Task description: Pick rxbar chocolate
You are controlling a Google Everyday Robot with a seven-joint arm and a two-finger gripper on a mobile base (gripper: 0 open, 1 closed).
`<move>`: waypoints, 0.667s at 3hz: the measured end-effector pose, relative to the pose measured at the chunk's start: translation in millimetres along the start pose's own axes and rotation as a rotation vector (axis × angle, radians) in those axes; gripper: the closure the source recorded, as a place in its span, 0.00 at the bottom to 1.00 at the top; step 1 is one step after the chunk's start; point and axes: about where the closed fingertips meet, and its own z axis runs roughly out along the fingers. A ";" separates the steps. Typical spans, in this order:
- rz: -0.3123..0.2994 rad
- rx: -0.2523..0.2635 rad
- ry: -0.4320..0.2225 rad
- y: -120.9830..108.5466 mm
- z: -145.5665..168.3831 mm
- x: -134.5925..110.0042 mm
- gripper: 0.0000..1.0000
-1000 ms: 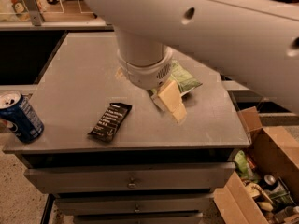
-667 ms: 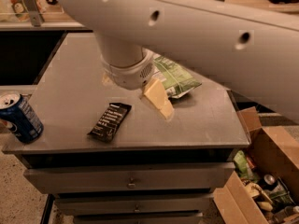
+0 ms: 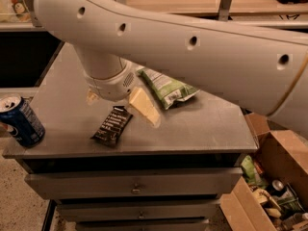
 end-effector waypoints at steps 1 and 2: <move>-0.065 -0.013 -0.038 -9.7 12.0 -12.5 0.00; -0.100 -0.026 -0.078 -14.1 25.3 -20.0 0.17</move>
Offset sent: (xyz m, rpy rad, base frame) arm -0.0185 0.0162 -0.0453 -0.0324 0.1786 0.1266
